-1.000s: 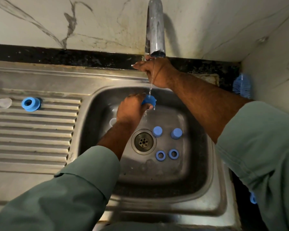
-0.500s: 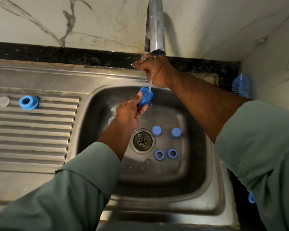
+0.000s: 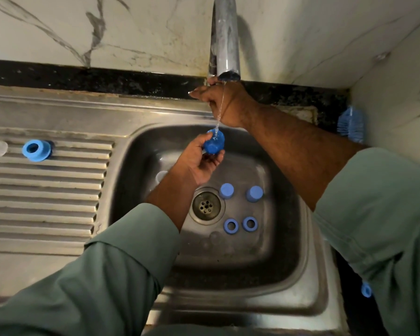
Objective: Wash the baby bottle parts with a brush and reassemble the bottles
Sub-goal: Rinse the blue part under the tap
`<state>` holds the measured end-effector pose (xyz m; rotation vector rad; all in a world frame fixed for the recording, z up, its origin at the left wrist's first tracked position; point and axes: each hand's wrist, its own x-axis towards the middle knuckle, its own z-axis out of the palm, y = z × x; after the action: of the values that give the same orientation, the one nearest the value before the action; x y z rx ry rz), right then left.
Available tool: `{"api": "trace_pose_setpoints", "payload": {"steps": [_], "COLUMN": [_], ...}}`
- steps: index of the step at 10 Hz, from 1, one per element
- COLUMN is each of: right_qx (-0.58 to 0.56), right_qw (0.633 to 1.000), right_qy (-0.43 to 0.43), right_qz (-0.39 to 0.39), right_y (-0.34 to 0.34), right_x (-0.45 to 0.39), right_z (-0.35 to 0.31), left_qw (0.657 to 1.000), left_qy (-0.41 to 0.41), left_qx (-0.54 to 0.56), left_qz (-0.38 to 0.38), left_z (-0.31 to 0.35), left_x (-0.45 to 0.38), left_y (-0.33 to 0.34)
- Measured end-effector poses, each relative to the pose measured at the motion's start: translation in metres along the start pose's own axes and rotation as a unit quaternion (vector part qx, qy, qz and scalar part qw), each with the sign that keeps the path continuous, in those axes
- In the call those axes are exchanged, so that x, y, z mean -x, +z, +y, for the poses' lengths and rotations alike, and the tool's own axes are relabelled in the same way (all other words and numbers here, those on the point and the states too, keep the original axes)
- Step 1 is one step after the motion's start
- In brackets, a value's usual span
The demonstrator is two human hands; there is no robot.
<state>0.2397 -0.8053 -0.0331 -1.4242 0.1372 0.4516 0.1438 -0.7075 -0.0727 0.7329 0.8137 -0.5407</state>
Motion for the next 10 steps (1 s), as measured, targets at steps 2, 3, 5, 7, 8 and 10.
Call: {"api": "trace_pose_setpoints", "payload": {"steps": [2,3,5,7,8,10], "right_qx": [-0.019,-0.037,-0.036,-0.041,0.006,0.378], "right_qw": [1.000,0.999,0.999,0.998,0.998,0.923], "right_qy": [0.010,0.010,0.009,0.023,0.035,-0.059], "right_qz": [0.018,0.012,0.023,0.052,0.048,0.039], "right_y": [0.004,0.003,0.007,0.010,0.011,-0.003], "right_x": [0.003,0.002,0.007,0.008,0.011,-0.002], "right_z": [-0.001,0.000,-0.005,-0.006,-0.006,0.007], "left_qw": [0.998,0.998,0.999,0.997,0.998,0.998], "left_qy": [-0.003,-0.007,0.020,0.020,0.009,0.015], "left_qx": [0.054,0.065,-0.023,0.010,0.000,0.019], "left_qz": [0.012,0.016,0.020,0.068,0.066,0.064], "left_z": [0.000,0.000,-0.003,-0.004,-0.005,-0.005], "left_x": [-0.007,-0.007,-0.008,-0.012,-0.009,-0.010], "left_y": [0.001,0.005,0.009,0.006,0.008,0.014]}}
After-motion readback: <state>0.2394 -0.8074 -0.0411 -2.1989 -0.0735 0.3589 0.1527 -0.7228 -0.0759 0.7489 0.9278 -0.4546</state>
